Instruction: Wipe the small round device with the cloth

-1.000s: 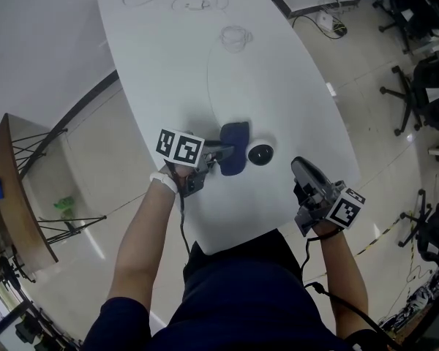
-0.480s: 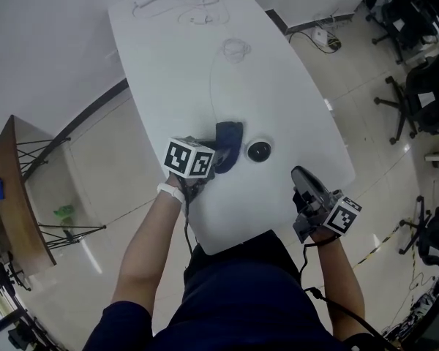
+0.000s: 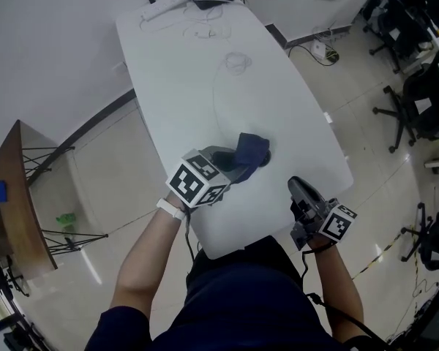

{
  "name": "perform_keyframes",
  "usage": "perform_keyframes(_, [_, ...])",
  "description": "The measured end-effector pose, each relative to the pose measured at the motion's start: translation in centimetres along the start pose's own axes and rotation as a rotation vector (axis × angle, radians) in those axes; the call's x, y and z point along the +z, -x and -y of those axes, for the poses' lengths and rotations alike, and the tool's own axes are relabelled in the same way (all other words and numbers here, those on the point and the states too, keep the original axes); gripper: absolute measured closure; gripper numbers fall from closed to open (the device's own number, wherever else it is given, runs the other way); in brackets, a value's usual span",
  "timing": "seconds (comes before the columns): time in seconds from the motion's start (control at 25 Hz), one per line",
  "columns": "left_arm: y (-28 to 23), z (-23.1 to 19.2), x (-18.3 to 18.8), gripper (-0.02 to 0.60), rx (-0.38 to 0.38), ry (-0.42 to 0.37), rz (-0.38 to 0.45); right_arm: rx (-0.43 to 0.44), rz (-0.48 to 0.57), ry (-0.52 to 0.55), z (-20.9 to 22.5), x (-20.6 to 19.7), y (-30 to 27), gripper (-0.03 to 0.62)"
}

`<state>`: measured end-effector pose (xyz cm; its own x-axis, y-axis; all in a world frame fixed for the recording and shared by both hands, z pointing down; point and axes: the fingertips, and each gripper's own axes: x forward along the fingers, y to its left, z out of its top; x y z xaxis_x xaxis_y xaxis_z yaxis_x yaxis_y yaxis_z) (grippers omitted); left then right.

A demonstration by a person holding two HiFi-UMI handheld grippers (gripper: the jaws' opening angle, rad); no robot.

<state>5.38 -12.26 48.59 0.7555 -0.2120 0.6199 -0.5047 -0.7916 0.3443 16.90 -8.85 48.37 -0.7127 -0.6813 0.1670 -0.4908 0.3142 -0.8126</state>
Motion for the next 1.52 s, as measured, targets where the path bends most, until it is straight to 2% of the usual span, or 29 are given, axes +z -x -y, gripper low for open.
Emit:
perform_keyframes(0.12, [-2.2,1.4,0.3,0.495,-0.034,-0.115,-0.078,0.000,0.004,-0.005,0.0,0.0,-0.1,0.526])
perform_keyframes(0.28, [-4.0,1.3,0.6,0.495,-0.093,-0.186,-0.162,-0.011,0.004,-0.019,0.5,-0.2,-0.3,0.526])
perform_keyframes(0.4, [-4.4,-0.3,0.6,0.495,-0.134,-0.218,-0.246,-0.023,0.002,-0.033,1.0,-0.4,0.1,0.528])
perform_keyframes(0.6, [-4.6,-4.2,0.9,0.495,-0.196,-0.143,-0.308,-0.047,0.008,-0.065,2.3,-0.4,0.5,0.528])
perform_keyframes(0.72, [-5.2,-5.1,0.3,0.495,-0.289,-0.047,-0.297,-0.055,0.009,-0.085,3.1,-0.3,0.5,0.530])
perform_keyframes(0.8, [-5.8,-5.7,-0.2,0.495,-0.321,0.012,-0.288,-0.059,0.007,-0.093,3.6,-0.2,0.5,0.530])
perform_keyframes(1.0, [-7.6,-7.9,-2.0,0.495,-0.294,0.057,-0.329,-0.061,0.000,-0.108,4.6,0.1,-0.1,0.530])
perform_keyframes(1.16, [-8.9,-8.2,-4.0,0.495,-0.273,0.034,-0.410,-0.066,-0.021,-0.123,5.0,-0.6,-0.5,0.533])
perform_keyframes(1.24, [-9.6,-8.7,-5.0,0.495,-0.234,0.036,-0.458,-0.066,-0.031,-0.125,5.1,-0.9,-0.8,0.533])
perform_keyframes(1.4, [-10.5,-9.8,-6.5,0.495,-0.131,0.091,-0.539,-0.061,-0.035,-0.117,4.9,-1.1,-1.2,0.534])
perform_keyframes(1.52, [-10.2,-9.8,-6.2,0.495,-0.083,0.131,-0.498,-0.056,-0.027,-0.106,4.5,-0.9,-0.9,0.534])
